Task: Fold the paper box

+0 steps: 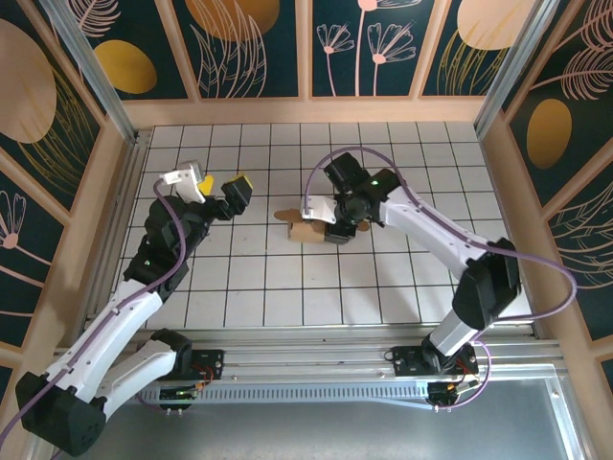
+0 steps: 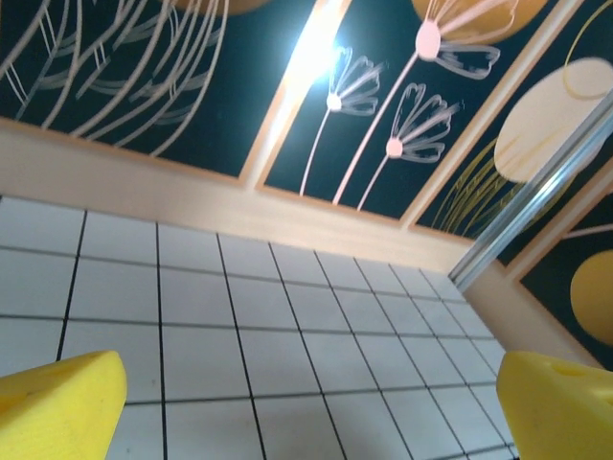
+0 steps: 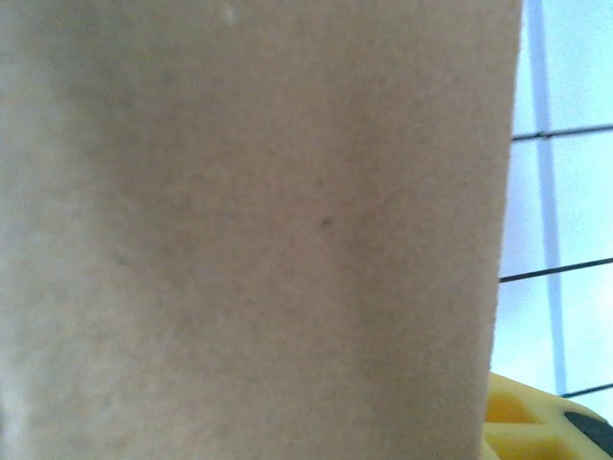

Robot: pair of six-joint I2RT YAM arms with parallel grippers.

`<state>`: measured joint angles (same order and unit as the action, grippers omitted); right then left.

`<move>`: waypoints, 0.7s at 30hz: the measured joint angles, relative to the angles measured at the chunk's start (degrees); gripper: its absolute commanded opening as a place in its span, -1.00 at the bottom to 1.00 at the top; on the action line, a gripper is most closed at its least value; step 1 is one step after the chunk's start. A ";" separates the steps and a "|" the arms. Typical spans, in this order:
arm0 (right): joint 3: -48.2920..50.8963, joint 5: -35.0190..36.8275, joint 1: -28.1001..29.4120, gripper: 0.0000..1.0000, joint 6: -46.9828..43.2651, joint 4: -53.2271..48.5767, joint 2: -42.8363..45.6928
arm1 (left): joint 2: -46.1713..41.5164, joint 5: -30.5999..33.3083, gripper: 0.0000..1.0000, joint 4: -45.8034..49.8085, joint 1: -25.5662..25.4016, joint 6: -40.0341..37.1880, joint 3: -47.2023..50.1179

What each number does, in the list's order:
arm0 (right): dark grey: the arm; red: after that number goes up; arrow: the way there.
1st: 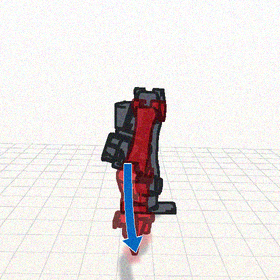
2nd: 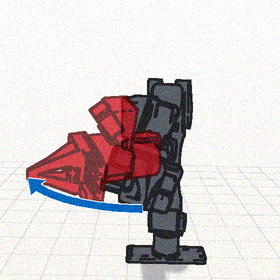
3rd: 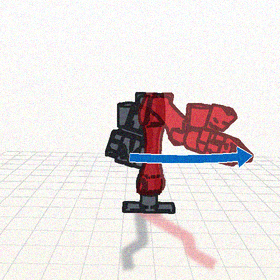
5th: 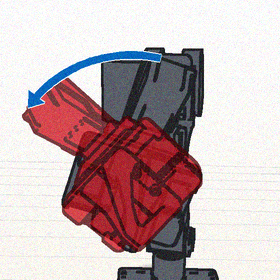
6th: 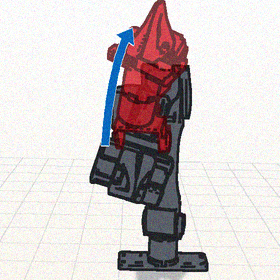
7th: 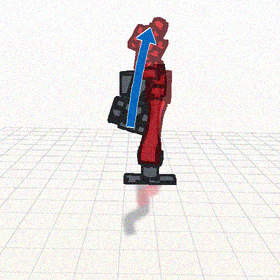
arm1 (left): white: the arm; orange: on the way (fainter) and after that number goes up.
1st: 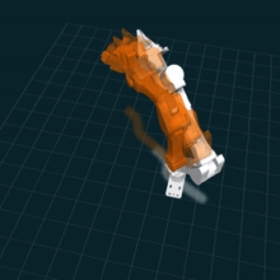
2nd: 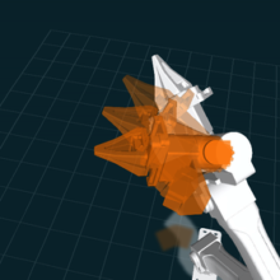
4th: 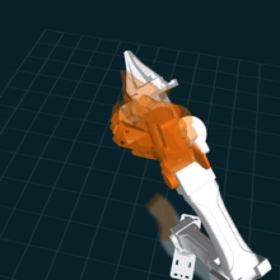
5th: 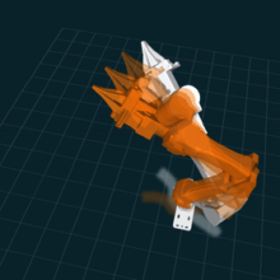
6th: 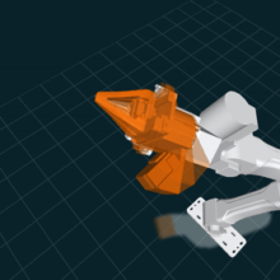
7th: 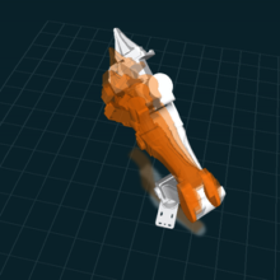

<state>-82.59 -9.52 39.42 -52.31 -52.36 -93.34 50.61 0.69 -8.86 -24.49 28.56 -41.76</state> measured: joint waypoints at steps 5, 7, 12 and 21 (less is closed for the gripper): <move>-0.83 -2.43 -1.22 -0.19 -0.11 -2.05 -3.82 | 0.00 -1.73 0.98 -0.11 0.00 0.92 2.64; -1.27 -2.69 -1.49 -0.11 -0.22 -2.05 -5.05 | -0.02 -1.75 0.98 -0.13 0.00 1.44 3.17; -2.12 -3.15 -1.81 0.24 -0.20 -1.75 -6.21 | -0.57 -1.68 0.98 -0.13 0.00 2.56 4.26; -4.96 -5.42 -2.69 0.56 -1.20 -0.22 -6.25 | -0.35 -1.95 0.97 -0.37 0.00 2.60 4.28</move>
<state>-87.55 -14.94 36.73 -53.52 -52.58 -99.59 50.26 -1.26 -9.23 -24.49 31.16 -37.47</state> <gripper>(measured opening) 0.767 0.988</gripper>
